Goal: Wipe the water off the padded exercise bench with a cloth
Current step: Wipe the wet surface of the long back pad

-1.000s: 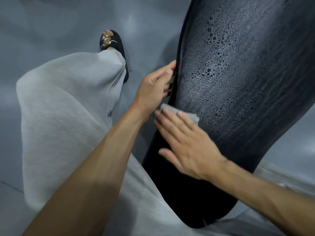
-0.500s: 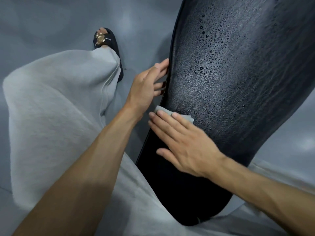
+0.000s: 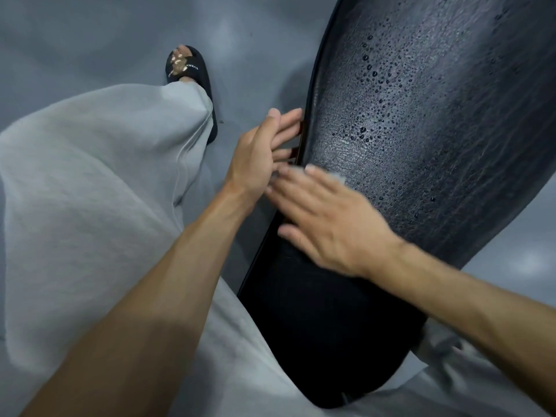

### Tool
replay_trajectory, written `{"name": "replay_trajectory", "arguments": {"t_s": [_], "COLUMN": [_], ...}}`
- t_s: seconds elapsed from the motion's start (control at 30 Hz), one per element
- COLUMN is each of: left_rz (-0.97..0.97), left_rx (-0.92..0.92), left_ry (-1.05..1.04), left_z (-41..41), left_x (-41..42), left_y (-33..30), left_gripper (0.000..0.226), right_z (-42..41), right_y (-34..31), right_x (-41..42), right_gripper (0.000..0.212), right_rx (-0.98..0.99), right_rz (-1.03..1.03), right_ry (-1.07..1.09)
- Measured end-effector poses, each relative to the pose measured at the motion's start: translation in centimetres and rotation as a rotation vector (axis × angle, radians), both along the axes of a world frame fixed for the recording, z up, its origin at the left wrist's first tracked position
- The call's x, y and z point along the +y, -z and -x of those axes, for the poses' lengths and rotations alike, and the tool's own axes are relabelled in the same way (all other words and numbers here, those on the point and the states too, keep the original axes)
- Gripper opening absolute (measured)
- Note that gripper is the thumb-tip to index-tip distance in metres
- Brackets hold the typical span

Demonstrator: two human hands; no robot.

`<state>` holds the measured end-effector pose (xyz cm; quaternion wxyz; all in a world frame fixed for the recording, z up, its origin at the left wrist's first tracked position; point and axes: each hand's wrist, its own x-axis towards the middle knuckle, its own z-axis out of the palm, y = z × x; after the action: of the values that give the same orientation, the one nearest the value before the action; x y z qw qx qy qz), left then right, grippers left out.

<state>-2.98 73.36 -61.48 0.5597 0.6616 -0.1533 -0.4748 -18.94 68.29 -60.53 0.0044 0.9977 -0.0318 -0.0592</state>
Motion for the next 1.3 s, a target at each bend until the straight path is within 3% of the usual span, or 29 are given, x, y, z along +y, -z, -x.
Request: {"name": "replay_trajectory", "arguments": {"t_s": [0.13,0.37,0.47,0.57,0.67,0.77,0.93,1.03,1.23,1.3], "left_rz": [0.015,-0.013,-0.028,-0.062,-0.076,-0.086,-0.083,-0.083,-0.099,-0.107], "left_rx": [-0.006,0.027,-0.018,-0.029,-0.028,-0.008,0.037,0.051,0.081,0.087], "left_ry": [0.003,-0.019,-0.011,-0.05,-0.089,-0.132,-0.171,-0.161,-0.197,-0.223], "left_z": [-0.5,-2.6,-3.7,-4.6,-4.9,-5.0,-5.2,-4.9,-5.0,-5.3], "left_x": [0.4,0.5,0.6,0.5,0.3,0.3,0.0,-0.4,-0.7,-0.7], "left_y": [0.2,0.7,1.2,2.0,2.8,3.3,3.7,3.6,3.4,3.3], "left_gripper": [0.05,0.052,0.05,0.048,0.047,0.047,0.048,0.046,0.047,0.047], "right_z": [-2.1,-0.4,-1.4,-2.8,-5.3,-7.7,-6.1,-6.8,-10.8,-9.6], "right_y": [-0.6,0.1,0.4,-0.1,-1.3,-2.5,-2.3,-2.7,-4.4,-3.9], "right_x": [-1.0,7.8,8.5,7.0,2.7,-1.0,3.9,2.8,-4.3,-1.6], "right_gripper": [0.064,0.054,0.044,0.047,0.038,0.047,0.061,0.062,0.056,0.055], "right_rx": [0.023,0.237,0.327,0.426,0.393,0.405,0.605,0.661,0.556,0.557], "right_rz": [0.039,-0.164,-0.204,-0.204,-0.101,0.078,-0.062,-0.105,0.166,0.106], "right_ry": [0.108,-0.121,-0.238,-0.295,-0.215,-0.085,-0.137,-0.178,-0.064,-0.056]}}
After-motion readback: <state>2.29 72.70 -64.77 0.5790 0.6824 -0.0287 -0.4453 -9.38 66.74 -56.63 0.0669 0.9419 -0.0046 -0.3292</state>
